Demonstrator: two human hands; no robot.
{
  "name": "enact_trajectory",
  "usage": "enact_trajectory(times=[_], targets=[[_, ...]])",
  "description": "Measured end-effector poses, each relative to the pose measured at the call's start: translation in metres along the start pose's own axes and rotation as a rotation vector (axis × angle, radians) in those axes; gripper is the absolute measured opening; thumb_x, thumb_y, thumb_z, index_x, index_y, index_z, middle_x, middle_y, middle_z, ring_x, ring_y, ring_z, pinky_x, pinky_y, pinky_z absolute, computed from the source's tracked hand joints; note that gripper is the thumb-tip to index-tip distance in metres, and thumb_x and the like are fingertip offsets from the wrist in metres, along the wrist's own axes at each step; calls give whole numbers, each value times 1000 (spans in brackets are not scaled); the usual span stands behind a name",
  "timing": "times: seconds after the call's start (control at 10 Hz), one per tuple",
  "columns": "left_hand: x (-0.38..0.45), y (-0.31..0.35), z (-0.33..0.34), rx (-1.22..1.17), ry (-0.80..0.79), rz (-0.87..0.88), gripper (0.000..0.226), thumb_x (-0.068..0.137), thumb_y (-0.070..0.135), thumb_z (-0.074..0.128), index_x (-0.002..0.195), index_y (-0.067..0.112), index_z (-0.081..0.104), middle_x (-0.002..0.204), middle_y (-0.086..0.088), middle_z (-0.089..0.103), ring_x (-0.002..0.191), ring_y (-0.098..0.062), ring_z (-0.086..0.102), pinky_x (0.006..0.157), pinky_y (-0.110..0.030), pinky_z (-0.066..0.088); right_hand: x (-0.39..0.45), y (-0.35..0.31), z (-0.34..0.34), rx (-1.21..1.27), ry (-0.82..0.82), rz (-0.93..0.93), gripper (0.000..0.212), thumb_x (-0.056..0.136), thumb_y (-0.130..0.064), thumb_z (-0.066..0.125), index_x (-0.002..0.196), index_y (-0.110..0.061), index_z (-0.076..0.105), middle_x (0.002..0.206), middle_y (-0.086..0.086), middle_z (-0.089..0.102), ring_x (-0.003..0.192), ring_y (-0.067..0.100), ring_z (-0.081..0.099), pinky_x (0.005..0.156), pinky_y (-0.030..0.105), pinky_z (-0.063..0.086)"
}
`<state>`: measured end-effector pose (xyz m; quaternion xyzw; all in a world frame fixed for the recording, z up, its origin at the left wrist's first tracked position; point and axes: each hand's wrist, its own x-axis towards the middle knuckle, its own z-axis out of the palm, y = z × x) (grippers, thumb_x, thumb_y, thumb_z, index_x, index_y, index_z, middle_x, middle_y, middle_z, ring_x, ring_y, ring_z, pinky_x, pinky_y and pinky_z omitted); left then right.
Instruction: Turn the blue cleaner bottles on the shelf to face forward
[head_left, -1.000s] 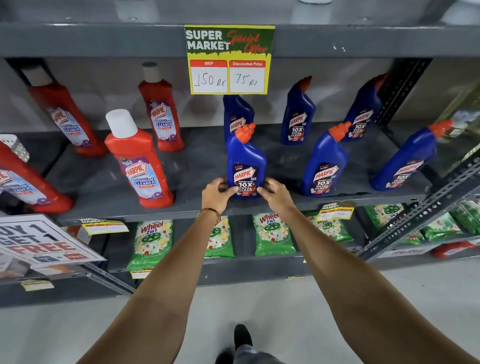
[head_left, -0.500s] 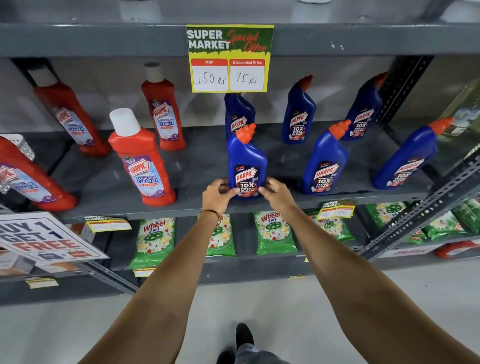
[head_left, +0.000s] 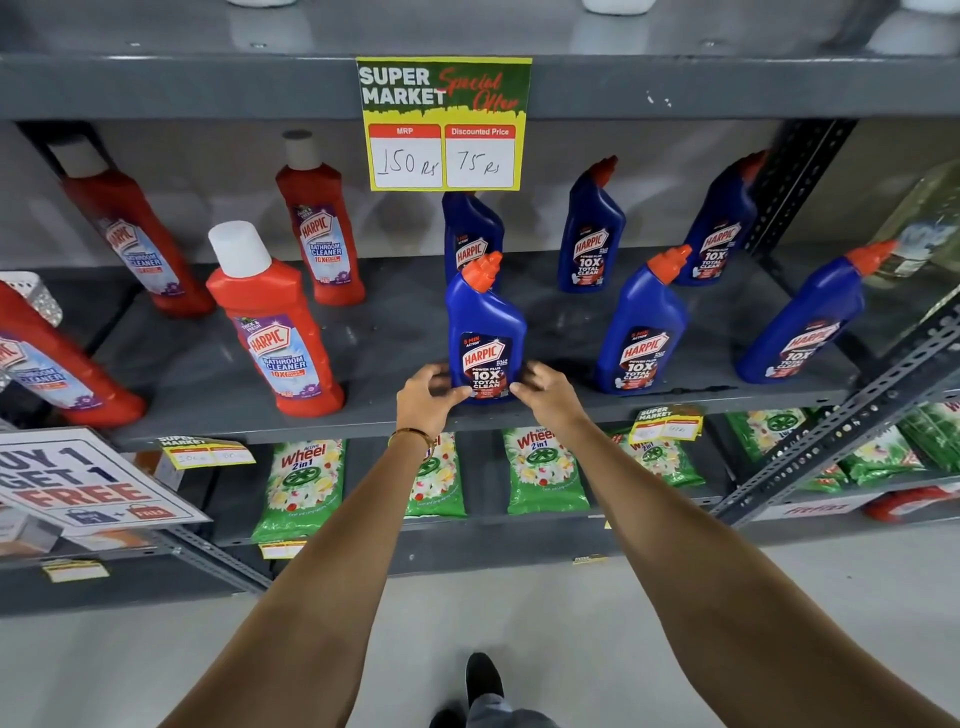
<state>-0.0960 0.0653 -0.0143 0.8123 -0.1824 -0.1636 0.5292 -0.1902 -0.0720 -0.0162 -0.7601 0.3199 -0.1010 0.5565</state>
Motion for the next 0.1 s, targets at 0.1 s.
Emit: enact_trajectory(times=[0.1], targets=[[-2, 1, 1, -19, 15, -43, 52, 77, 21, 71, 122, 4, 52, 115, -16, 66, 105, -24, 61, 93, -34, 49, -1, 0, 1, -12, 66, 34, 54, 85, -14, 61, 134, -5, 41, 132, 16, 56, 123, 26, 51, 105, 38, 41]])
